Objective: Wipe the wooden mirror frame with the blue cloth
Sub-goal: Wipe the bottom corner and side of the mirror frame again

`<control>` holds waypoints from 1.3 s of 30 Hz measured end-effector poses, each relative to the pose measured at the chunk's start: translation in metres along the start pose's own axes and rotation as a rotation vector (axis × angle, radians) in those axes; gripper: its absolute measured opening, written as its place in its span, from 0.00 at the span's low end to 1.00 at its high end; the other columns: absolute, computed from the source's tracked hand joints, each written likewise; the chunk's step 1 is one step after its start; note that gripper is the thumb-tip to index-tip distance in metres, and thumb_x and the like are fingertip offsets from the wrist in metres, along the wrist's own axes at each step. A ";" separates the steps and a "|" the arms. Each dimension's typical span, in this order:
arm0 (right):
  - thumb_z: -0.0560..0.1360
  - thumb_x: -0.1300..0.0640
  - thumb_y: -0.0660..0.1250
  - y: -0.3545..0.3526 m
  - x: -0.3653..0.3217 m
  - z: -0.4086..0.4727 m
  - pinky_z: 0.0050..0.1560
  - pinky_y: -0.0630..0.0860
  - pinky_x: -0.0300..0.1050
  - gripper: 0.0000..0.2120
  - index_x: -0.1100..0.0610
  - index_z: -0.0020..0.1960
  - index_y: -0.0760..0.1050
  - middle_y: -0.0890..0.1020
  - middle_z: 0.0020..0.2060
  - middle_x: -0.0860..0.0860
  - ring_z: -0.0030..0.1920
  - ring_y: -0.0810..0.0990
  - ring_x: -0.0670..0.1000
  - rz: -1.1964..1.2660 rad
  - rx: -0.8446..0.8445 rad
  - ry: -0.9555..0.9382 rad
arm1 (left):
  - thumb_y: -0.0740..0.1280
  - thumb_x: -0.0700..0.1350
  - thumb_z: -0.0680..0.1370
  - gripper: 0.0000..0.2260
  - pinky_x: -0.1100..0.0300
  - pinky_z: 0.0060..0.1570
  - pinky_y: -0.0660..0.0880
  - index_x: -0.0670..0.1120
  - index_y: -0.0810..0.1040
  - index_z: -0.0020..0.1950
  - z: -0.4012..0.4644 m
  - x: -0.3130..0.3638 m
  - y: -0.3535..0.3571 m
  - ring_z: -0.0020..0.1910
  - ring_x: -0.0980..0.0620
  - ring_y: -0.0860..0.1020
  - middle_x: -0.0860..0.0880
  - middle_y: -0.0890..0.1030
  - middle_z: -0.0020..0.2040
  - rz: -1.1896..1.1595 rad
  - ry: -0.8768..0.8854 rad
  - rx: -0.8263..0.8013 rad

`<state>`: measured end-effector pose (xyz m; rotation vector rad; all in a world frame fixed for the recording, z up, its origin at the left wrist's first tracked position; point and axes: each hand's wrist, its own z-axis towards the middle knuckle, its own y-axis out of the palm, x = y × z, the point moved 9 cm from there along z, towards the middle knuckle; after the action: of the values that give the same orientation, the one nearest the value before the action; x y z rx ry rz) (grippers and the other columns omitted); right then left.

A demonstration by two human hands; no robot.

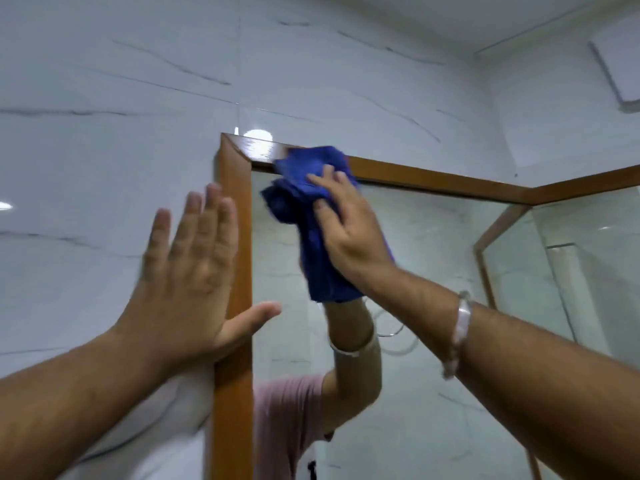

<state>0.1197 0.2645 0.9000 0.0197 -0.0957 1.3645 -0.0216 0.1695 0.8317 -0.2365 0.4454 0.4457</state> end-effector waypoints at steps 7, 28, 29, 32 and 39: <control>0.81 0.48 0.55 0.055 -0.071 0.025 0.77 0.43 0.46 0.27 0.55 0.77 0.56 0.55 0.78 0.59 0.78 0.51 0.57 -0.355 -0.164 -0.203 | 0.46 0.72 0.77 0.44 0.31 0.72 0.58 0.40 0.62 0.79 -0.062 -0.027 0.018 0.77 0.34 0.62 0.35 0.61 0.78 0.170 0.037 -0.196; 0.80 0.42 0.47 0.058 -0.051 0.022 0.76 0.41 0.60 0.28 0.46 0.78 0.44 0.45 0.79 0.51 0.78 0.39 0.58 -0.523 -0.259 0.009 | 0.49 0.67 0.77 0.39 0.30 0.74 0.42 0.48 0.46 0.82 -0.114 -0.035 0.015 0.80 0.37 0.42 0.41 0.44 0.82 0.092 -0.165 -0.034; 0.80 0.43 0.47 0.058 -0.052 0.020 0.77 0.42 0.60 0.28 0.47 0.78 0.45 0.45 0.79 0.52 0.78 0.40 0.59 -0.524 -0.231 0.000 | 0.49 0.67 0.77 0.39 0.29 0.74 0.42 0.48 0.47 0.82 -0.116 -0.036 0.017 0.80 0.37 0.42 0.41 0.44 0.82 0.088 -0.159 -0.039; 0.80 0.43 0.49 0.060 -0.057 -0.001 0.77 0.47 0.59 0.28 0.47 0.78 0.48 0.47 0.79 0.54 0.78 0.43 0.61 -0.471 -0.147 0.046 | 0.47 0.67 0.77 0.37 0.27 0.73 0.44 0.50 0.48 0.82 -0.115 -0.035 0.021 0.81 0.37 0.43 0.40 0.45 0.82 0.087 -0.148 -0.078; 0.77 0.46 0.55 0.070 -0.069 -0.224 0.77 0.42 0.58 0.34 0.49 0.79 0.45 0.46 0.79 0.55 0.78 0.41 0.60 -0.322 -0.194 0.137 | 0.51 0.61 0.81 0.34 0.31 0.73 0.41 0.49 0.44 0.82 -0.131 -0.020 0.024 0.80 0.37 0.42 0.41 0.42 0.82 0.061 -0.228 -0.149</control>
<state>0.0501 0.2267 0.6684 -0.2125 -0.1046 1.0274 -0.0963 0.1416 0.7233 -0.3133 0.1965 0.5599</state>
